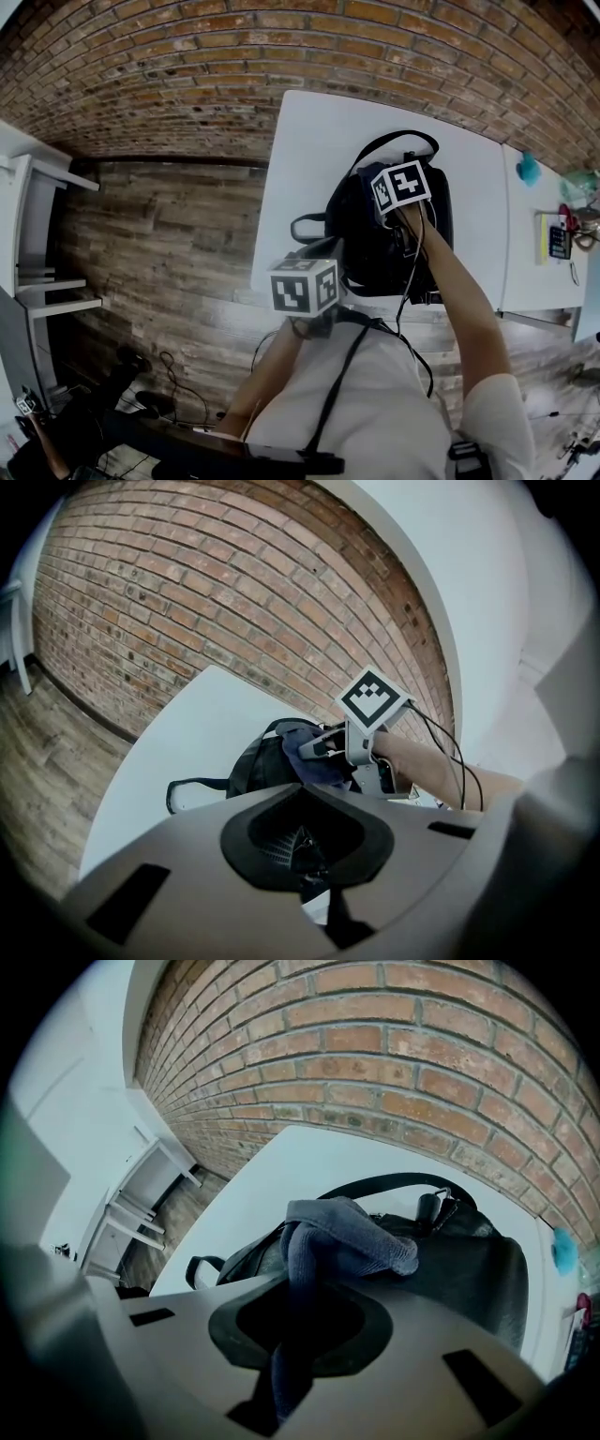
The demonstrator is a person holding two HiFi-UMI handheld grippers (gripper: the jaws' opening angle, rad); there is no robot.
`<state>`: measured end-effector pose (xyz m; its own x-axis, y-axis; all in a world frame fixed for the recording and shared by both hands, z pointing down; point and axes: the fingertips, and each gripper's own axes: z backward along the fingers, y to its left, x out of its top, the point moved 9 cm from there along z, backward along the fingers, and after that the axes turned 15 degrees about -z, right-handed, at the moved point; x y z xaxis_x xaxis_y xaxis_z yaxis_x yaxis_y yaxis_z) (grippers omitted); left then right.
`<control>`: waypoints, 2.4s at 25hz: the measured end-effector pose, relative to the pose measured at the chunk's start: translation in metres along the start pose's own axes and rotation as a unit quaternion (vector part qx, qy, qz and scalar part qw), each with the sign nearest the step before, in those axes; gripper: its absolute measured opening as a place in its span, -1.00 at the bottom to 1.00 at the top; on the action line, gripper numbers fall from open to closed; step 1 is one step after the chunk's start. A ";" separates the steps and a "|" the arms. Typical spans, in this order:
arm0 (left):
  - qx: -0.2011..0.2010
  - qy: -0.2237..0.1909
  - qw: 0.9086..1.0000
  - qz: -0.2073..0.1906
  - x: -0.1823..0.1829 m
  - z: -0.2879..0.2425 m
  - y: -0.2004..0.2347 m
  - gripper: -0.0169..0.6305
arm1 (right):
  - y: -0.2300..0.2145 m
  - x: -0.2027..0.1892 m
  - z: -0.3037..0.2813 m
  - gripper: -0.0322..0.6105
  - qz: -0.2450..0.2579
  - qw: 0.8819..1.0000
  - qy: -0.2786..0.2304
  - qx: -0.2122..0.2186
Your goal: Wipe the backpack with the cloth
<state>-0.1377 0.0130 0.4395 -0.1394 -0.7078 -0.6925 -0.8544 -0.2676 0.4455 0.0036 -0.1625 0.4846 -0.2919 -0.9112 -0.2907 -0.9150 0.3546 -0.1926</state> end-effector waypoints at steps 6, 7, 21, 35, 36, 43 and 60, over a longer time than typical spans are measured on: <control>0.000 0.001 1.000 0.001 -0.001 0.000 0.000 -0.93 | 0.001 -0.018 0.006 -0.78 0.019 1.000 0.014 -0.006; -0.001 0.002 1.000 0.001 -0.002 0.000 0.000 -0.93 | 0.002 -0.020 0.007 -0.78 0.025 1.000 0.016 -0.008; -0.006 0.004 1.000 -0.006 -0.002 0.002 -0.002 -0.93 | 0.007 -0.065 0.026 -0.78 0.065 0.997 0.036 0.000; -0.003 0.003 1.000 -0.009 -0.001 0.000 -0.002 -0.93 | 0.010 -0.104 0.038 -0.78 0.075 0.996 0.050 0.016; -0.003 0.003 1.000 -0.008 -0.001 0.000 -0.002 -0.93 | 0.010 -0.107 0.039 -0.78 0.075 0.996 0.052 0.017; -0.004 0.005 1.000 -0.005 -0.002 -0.002 -0.002 -0.93 | 0.009 -0.126 0.044 -0.78 0.074 0.995 0.065 0.024; -0.007 0.006 1.000 -0.005 -0.005 -0.002 -0.006 -0.93 | 0.013 -0.168 0.044 -0.78 0.082 0.989 0.117 0.037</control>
<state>-0.1305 0.0165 0.4411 -0.1257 -0.7124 -0.6905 -0.8490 -0.2829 0.4464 0.0528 0.0047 0.4901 -0.4994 -0.8605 -0.1010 -0.8294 0.5085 -0.2314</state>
